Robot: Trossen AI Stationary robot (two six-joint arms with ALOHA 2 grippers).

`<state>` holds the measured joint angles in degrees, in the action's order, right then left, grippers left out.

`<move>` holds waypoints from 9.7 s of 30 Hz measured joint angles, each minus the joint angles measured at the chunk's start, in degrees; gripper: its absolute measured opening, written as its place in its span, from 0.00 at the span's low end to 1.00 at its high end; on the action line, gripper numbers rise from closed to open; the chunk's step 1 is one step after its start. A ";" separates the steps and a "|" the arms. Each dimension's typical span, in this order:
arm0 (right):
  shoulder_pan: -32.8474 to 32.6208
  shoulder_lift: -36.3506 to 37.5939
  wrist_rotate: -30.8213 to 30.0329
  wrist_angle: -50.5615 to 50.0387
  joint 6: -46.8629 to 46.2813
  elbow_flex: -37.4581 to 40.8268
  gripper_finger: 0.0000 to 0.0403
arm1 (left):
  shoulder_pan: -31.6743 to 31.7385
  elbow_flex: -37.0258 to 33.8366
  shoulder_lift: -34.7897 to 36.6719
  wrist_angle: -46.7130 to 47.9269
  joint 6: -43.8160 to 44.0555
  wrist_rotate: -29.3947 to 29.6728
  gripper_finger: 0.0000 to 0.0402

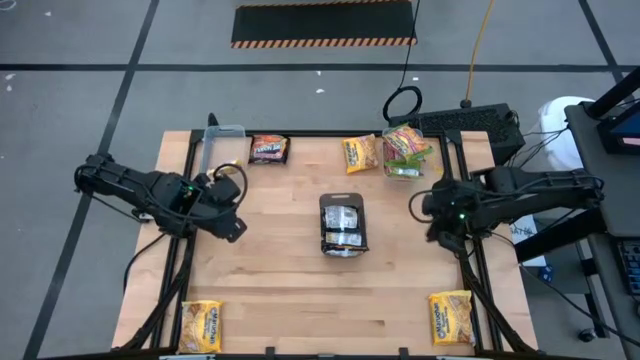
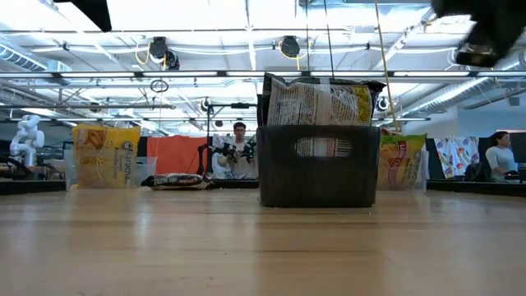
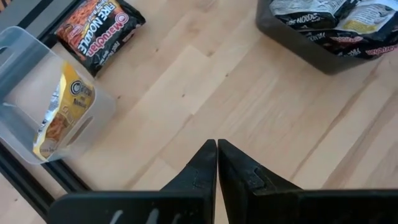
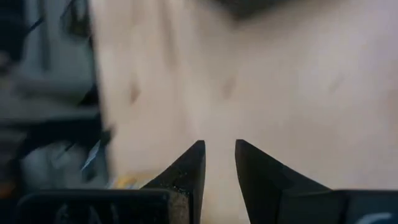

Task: Sort Maruchan noodles
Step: Put the bottom right yellow noodle pack into the left transparent bin

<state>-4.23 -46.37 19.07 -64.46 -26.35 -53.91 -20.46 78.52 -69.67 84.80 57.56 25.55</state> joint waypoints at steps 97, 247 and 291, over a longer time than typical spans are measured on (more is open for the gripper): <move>-27.06 -26.93 18.58 46.39 -15.04 29.14 0.21 | -6.74 -0.04 0.00 -1.10 5.55 -0.03 0.05; 9.16 -37.99 -5.42 54.37 39.28 -26.49 0.00 | -6.17 -0.02 6.24 1.79 -6.88 14.88 0.05; 9.11 -37.99 -5.70 51.97 39.22 -26.49 0.00 | 11.22 -0.04 -0.98 -35.37 -39.51 -7.60 0.14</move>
<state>4.89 -84.36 13.37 -12.49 12.86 -80.40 -9.23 78.48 -70.65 49.43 18.05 17.95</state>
